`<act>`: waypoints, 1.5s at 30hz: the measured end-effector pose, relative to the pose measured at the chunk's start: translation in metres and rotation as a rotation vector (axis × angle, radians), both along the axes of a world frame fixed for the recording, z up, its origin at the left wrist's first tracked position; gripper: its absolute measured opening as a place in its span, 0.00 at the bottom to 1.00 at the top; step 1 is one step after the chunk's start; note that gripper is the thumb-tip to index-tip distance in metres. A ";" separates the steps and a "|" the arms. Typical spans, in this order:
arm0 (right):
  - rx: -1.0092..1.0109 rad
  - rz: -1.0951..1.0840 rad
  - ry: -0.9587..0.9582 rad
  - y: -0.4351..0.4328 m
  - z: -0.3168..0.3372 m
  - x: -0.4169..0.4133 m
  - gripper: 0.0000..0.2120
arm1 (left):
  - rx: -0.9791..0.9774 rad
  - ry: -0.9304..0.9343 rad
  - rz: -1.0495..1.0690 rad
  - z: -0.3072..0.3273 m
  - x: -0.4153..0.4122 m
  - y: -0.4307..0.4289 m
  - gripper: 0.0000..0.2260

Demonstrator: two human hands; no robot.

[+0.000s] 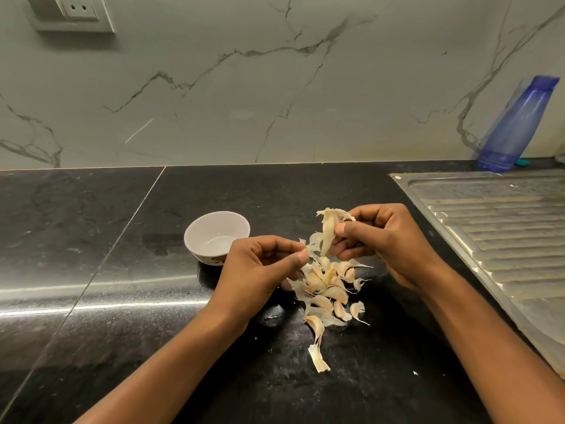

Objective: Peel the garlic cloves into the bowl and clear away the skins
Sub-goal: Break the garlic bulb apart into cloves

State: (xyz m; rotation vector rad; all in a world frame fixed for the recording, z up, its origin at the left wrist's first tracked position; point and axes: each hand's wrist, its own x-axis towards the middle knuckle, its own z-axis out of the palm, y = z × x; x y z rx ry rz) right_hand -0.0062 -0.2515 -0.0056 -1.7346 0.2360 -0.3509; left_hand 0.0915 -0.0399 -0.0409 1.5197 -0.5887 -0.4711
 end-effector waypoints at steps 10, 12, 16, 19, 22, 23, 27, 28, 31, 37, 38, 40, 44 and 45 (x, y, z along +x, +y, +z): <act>-0.037 0.079 0.077 0.009 -0.002 0.000 0.07 | 0.011 -0.067 -0.012 0.000 -0.003 -0.002 0.17; -0.036 0.114 0.091 0.013 -0.003 0.000 0.09 | -0.001 -0.070 -0.011 0.000 -0.003 -0.002 0.18; -0.048 0.153 0.128 0.018 -0.006 0.002 0.07 | -0.037 -0.073 -0.021 0.000 -0.003 -0.002 0.11; -0.038 0.155 0.134 0.018 -0.007 0.001 0.05 | -0.040 -0.132 -0.019 -0.001 -0.003 -0.002 0.09; -0.046 0.166 0.144 0.018 -0.007 0.001 0.05 | -0.024 -0.185 -0.030 -0.002 -0.004 -0.001 0.09; -0.047 0.171 0.148 0.018 -0.007 0.001 0.05 | -0.023 -0.190 -0.031 -0.002 -0.004 -0.001 0.08; -0.078 0.155 0.149 0.021 -0.006 0.000 0.04 | -0.009 -0.234 -0.038 -0.003 -0.003 -0.001 0.07; -0.114 0.128 0.134 0.023 -0.008 -0.001 0.04 | -0.001 -0.254 -0.044 -0.003 -0.004 -0.001 0.07; -0.241 0.028 0.045 0.028 -0.014 0.001 0.04 | -0.010 -0.273 -0.066 -0.003 -0.007 0.000 0.06; -0.156 0.055 0.054 0.024 -0.013 0.006 0.08 | -0.004 -0.237 0.004 -0.004 -0.002 -0.003 0.05; -0.129 0.068 0.062 0.024 -0.013 0.006 0.09 | 0.000 -0.232 0.020 -0.004 -0.001 -0.003 0.05; -0.058 0.091 0.075 0.023 -0.013 0.006 0.08 | -0.013 -0.211 0.037 -0.004 0.000 -0.004 0.05; -0.020 0.105 0.070 0.021 -0.008 0.004 0.09 | -0.044 -0.149 0.026 -0.003 -0.001 -0.003 0.05; -0.037 0.100 0.071 0.021 -0.008 0.004 0.10 | -0.046 -0.129 0.021 -0.003 -0.001 -0.003 0.05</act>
